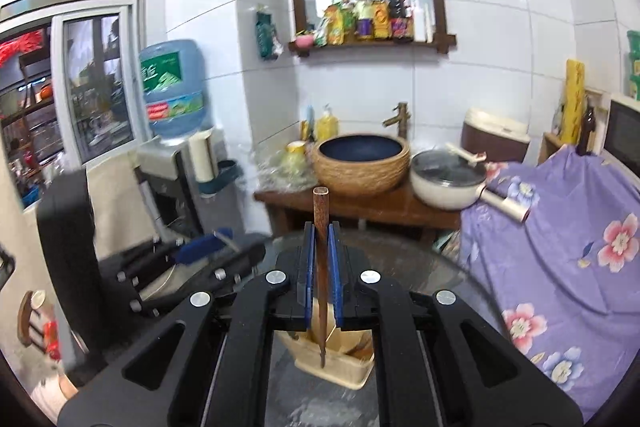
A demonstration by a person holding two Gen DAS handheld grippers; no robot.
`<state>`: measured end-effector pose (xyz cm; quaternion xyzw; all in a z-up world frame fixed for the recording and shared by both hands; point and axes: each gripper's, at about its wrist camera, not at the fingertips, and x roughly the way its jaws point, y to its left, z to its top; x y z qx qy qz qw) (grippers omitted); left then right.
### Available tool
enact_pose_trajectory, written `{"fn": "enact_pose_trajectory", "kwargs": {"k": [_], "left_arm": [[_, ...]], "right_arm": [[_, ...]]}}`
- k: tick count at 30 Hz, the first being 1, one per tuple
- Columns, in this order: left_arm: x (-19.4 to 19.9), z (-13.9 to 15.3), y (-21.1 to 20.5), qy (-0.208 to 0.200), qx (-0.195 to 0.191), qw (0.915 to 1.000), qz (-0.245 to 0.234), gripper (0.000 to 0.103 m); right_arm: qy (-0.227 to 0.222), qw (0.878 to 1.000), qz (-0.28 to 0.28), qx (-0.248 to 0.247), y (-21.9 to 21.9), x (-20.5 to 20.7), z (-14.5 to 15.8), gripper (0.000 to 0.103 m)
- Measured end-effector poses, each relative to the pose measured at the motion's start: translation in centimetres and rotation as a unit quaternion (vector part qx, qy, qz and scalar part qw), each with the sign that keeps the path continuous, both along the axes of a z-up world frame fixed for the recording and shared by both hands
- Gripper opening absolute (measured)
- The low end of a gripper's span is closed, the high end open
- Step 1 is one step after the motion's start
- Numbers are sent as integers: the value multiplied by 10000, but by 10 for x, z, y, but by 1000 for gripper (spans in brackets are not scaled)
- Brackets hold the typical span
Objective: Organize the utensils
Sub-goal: 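Lower the spoon into the basket with the left tool while the right tool lowers the chopstick in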
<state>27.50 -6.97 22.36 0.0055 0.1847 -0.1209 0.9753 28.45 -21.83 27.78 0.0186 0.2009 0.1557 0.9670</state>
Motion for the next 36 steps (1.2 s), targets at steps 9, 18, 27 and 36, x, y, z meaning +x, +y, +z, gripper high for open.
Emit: {"fn": "enact_pose_trajectory", "kwargs": {"k": [9, 18, 27, 36], "left_arm": [[36, -36, -11, 175, -54, 9992, 355, 37], [42, -85, -17, 431, 67, 9982, 416, 37], [45, -123, -28, 646, 371, 9965, 367, 37], [47, -145, -33, 844, 559, 9945, 268, 37]], "right_arm": [[89, 9996, -267, -28, -4, 42, -27, 8], [374, 9987, -265, -201, 2, 45, -88, 8], [504, 9978, -282, -317, 7, 47, -122, 8], [693, 9962, -394, -341, 2, 55, -142, 8]]}}
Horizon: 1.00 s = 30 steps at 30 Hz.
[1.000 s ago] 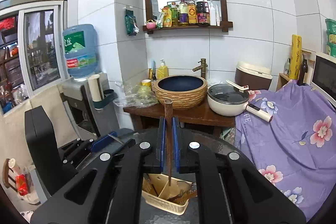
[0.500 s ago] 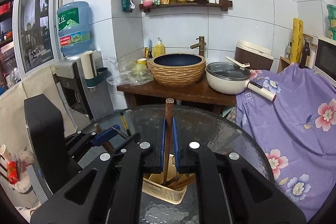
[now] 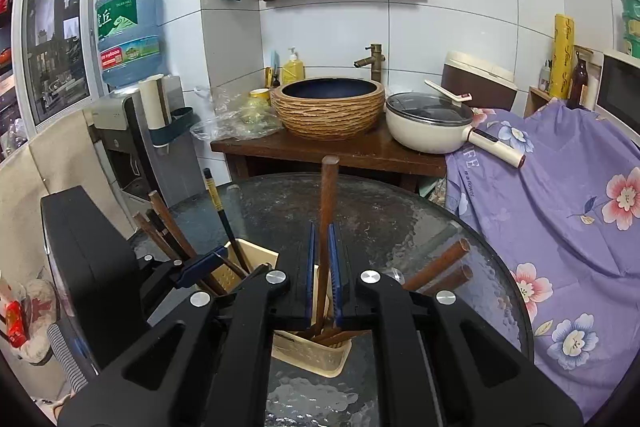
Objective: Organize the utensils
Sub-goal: 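Lower the spoon into the basket with the left tool while the right tool lowers the chopstick in, then open both tools and pull them back from the basket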
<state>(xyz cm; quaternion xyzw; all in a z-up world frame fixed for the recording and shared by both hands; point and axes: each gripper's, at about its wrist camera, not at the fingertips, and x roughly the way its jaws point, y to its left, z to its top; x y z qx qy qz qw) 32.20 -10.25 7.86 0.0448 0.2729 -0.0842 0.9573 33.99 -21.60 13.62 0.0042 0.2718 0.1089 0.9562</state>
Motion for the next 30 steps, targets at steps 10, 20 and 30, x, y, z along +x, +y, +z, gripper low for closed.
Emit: {"fn": "enact_pose_trajectory", "kwargs": {"k": [10, 20, 30], "left_arm": [[-9, 3, -1, -73, -4, 9999, -97, 50], [-58, 36, 7, -884, 164, 9958, -163, 79], [-156, 36, 72, -1500, -354, 9880, 117, 97]], "right_arm": [[54, 10000, 29, -3, -1, 7, -8, 8], [-717, 9971, -140, 219, -16, -28, 19, 60], [-1422, 9892, -253, 234, -17, -127, 5, 96]]}}
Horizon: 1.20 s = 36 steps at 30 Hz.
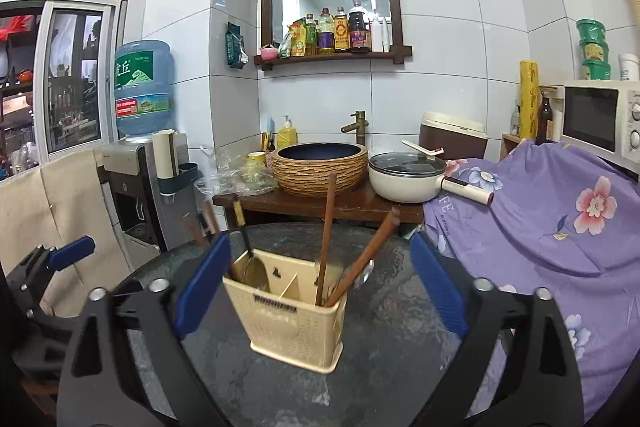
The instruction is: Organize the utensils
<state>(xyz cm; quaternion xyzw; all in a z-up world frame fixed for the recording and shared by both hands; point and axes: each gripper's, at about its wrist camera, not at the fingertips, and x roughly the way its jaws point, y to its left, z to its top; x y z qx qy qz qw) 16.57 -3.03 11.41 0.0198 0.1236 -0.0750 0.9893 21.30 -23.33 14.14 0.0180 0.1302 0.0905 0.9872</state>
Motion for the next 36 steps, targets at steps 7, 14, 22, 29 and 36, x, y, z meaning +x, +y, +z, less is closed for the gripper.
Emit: {"fn": "enact_pose_trajectory", "kwargs": {"k": [7, 14, 22, 29, 36], "left_arm": [[-47, -26, 27, 135, -202, 9996, 137, 97], [-83, -53, 30, 274, -236, 9993, 135, 97], [-130, -79, 29, 389, -213, 9990, 98, 97], [-147, -92, 24, 691, -204, 9973, 141, 97], [-160, -92, 21, 564, -101, 9980, 253, 97]], "right_arm": [[-132, 9999, -54, -31, 12, -70, -43, 97], [-52, 9995, -294, -127, 21, -127, -90, 97], [116, 9989, -416, -190, 26, -178, -127, 97], [17, 9978, -502, -429, 28, -217, -137, 97], [-176, 9976, -539, -406, 25, -231, -132, 97]]}}
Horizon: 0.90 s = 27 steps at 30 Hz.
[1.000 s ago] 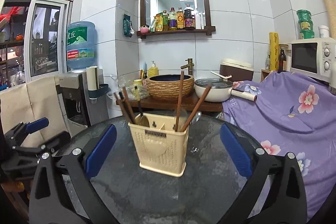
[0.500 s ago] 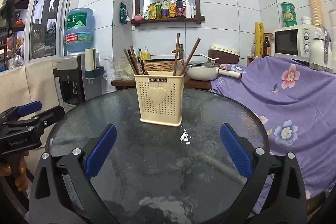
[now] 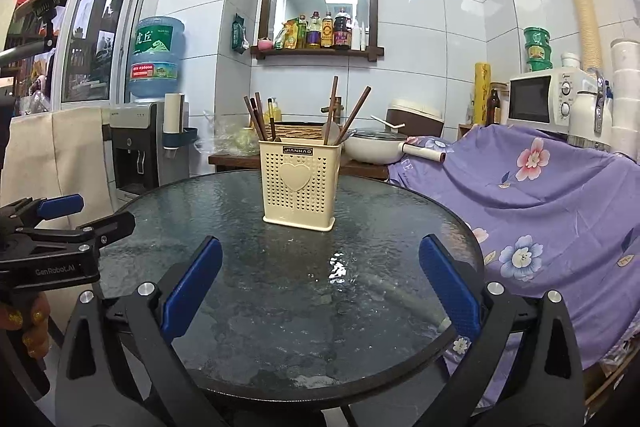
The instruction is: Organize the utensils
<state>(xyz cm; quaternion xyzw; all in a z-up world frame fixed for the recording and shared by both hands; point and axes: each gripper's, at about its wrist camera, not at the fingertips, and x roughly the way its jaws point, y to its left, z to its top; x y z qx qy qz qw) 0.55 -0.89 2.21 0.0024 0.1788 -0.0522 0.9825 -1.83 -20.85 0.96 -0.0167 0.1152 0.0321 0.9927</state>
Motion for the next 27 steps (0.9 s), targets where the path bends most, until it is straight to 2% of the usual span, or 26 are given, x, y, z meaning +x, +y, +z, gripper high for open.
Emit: {"fn": "enact_pose_trajectory", "kwargs": {"k": [8, 27], "left_arm": [[-7, 7, 1, -165, 32, 9998, 78, 97], [-4, 10, 2, -133, 26, 9998, 131, 97]], "right_arm": [[-31, 10000, 6, 48, -3, 2, 6, 97], [95, 9997, 14, 218, -6, 12, 9, 97]]}}
